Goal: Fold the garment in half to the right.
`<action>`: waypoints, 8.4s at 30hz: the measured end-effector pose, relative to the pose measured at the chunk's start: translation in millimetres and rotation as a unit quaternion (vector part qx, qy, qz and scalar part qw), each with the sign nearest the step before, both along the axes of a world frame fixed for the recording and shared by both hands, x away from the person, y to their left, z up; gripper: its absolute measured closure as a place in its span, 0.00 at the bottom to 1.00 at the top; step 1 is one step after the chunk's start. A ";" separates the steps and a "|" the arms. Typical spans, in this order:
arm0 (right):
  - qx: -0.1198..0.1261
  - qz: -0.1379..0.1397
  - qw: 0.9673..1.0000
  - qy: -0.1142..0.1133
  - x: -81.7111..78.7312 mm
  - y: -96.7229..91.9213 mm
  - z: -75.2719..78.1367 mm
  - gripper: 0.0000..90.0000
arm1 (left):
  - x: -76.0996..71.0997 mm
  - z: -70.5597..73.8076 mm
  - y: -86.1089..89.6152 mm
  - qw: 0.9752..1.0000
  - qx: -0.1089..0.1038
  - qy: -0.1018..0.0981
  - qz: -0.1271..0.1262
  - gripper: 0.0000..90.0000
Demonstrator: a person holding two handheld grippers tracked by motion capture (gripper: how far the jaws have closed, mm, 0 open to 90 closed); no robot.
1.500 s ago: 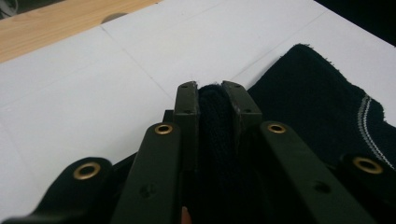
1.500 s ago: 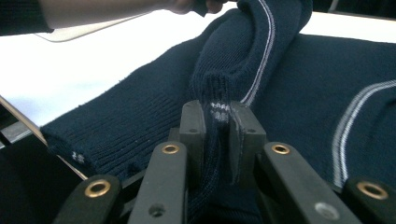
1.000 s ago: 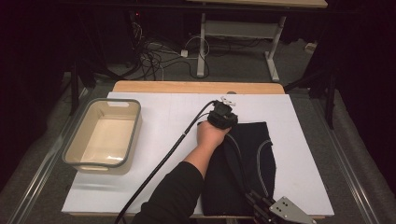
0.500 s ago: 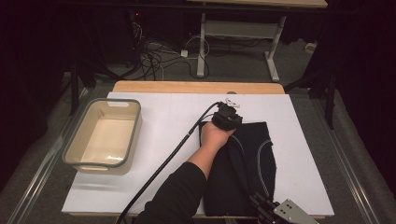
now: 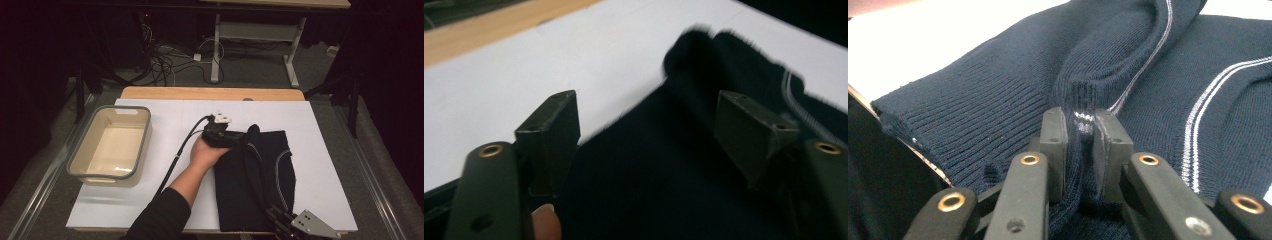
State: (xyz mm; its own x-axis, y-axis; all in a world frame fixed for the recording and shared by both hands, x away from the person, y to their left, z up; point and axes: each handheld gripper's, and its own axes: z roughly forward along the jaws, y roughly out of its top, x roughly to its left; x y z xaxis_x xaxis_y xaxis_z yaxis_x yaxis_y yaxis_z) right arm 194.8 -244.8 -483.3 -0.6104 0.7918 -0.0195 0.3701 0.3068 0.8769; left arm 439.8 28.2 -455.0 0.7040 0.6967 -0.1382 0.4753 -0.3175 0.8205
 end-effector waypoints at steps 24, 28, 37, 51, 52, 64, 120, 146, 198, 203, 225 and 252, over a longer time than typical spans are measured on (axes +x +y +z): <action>0.008 0.011 1.000 0.015 6.6 -0.7 1.3 0.86 | -126.9 -37.9 129.0 1.000 -0.014 -0.010 0.011 0.00; 0.007 0.006 1.000 0.012 5.4 -1.4 1.7 0.86 | -131.7 -43.2 132.5 1.000 -0.016 -0.014 0.009 0.00; 0.014 -0.024 0.999 0.022 -3.5 -16.4 4.1 0.84 | -133.2 -46.2 133.1 0.999 -0.026 -0.027 -0.010 0.00; 0.013 -0.066 0.997 0.021 22.6 -12.4 15.3 0.64 | -133.2 -46.4 133.9 0.999 -0.032 -0.028 -0.015 0.00; 0.008 -0.068 0.997 0.027 25.3 -12.5 11.5 0.74 | -133.3 -46.4 133.9 0.999 -0.032 -0.028 -0.014 0.00; 0.030 -0.085 0.995 0.040 15.5 -45.0 0.0 0.79 | -133.9 -46.5 132.0 0.999 -0.026 -0.031 -0.019 0.00; -0.027 -0.144 0.988 0.053 135.3 -56.0 32.6 0.58 | -136.5 -46.5 131.9 0.998 -0.027 -0.043 -0.028 0.00; -0.024 -0.100 0.994 0.045 14.7 -55.2 2.7 0.96 | -134.8 -46.5 131.2 0.999 -0.024 -0.035 -0.027 0.00; 0.019 -0.048 0.999 0.011 28.8 -26.7 12.5 0.00 | -137.0 -46.5 134.2 0.998 -0.039 -0.046 -0.027 0.00; 0.016 -0.037 0.999 0.012 31.5 -15.2 12.8 0.00 | -137.3 -46.5 134.1 0.998 -0.038 -0.047 -0.027 0.00; 0.015 0.060 0.998 0.023 13.0 63.5 20.1 0.32 | -138.0 -46.5 133.1 0.998 -0.035 -0.050 -0.029 0.00; -0.078 0.070 0.991 0.079 12.2 101.9 -9.9 0.32 | -137.4 -46.5 132.8 0.998 -0.035 -0.047 -0.030 0.00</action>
State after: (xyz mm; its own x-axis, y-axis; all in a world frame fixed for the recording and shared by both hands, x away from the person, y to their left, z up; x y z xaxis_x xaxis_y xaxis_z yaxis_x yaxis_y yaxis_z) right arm 207.1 -142.8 -493.1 -0.7200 0.6934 -0.0297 0.4433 0.4925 0.7489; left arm 302.4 161.0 -501.6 0.7565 0.6437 -0.1158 0.3765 -0.2838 0.8819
